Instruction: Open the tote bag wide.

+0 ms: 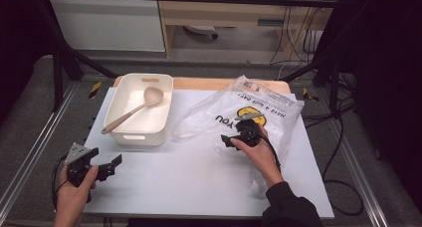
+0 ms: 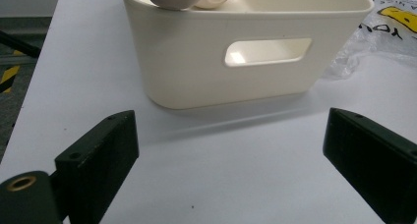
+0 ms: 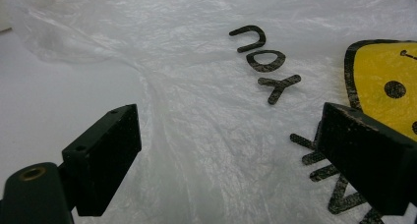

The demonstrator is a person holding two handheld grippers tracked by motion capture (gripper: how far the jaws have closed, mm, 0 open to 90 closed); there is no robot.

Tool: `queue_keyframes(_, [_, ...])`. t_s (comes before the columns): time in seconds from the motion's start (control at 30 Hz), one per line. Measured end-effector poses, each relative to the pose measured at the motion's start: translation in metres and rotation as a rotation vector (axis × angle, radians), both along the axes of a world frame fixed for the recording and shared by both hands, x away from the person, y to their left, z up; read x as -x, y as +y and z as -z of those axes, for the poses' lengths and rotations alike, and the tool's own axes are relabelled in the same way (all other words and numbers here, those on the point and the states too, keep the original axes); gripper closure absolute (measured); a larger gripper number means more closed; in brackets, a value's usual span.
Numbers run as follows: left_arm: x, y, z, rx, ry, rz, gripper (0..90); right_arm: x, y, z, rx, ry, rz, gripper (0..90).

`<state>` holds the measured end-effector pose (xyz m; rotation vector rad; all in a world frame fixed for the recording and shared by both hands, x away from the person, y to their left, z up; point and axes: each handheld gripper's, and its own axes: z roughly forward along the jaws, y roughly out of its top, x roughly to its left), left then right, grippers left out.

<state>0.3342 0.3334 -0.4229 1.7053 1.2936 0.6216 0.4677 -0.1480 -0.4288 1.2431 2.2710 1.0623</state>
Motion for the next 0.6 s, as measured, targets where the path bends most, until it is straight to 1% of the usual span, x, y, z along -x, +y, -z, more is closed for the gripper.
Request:
queue_keyframes(0.1, [0.000, -0.001, 0.000, -0.001, 0.001, 0.001, 6.2, -0.004, -0.002, 0.004, 0.007, 0.001, 0.003, 10.2])
queue_keyframes(0.17, [0.000, -0.001, 0.000, 0.001, 0.000, 0.002, 6.2, -0.006, -0.004, 0.007, 0.018, 0.010, 0.003, 9.7])
queue_keyframes(0.4, [0.000, -0.001, 0.000, -0.003, 0.001, 0.007, 6.2, -0.006, -0.004, 0.018, 0.036, 0.059, -0.003, 7.3])
queue_keyframes(0.43, [0.000, -0.001, 0.000, -0.003, 0.002, 0.008, 6.2, -0.005, -0.003, 0.019, 0.047, 0.057, -0.006, 7.0])
queue_keyframes(0.5, [0.000, -0.001, 0.000, -0.003, 0.001, 0.008, 6.2, -0.004, -0.001, 0.020, 0.053, 0.058, -0.005, 6.4])
queue_keyframes(0.6, [0.000, -0.001, 0.000, -0.002, 0.002, 0.007, 6.2, -0.004, 0.000, 0.024, 0.082, 0.063, -0.008, 5.4])
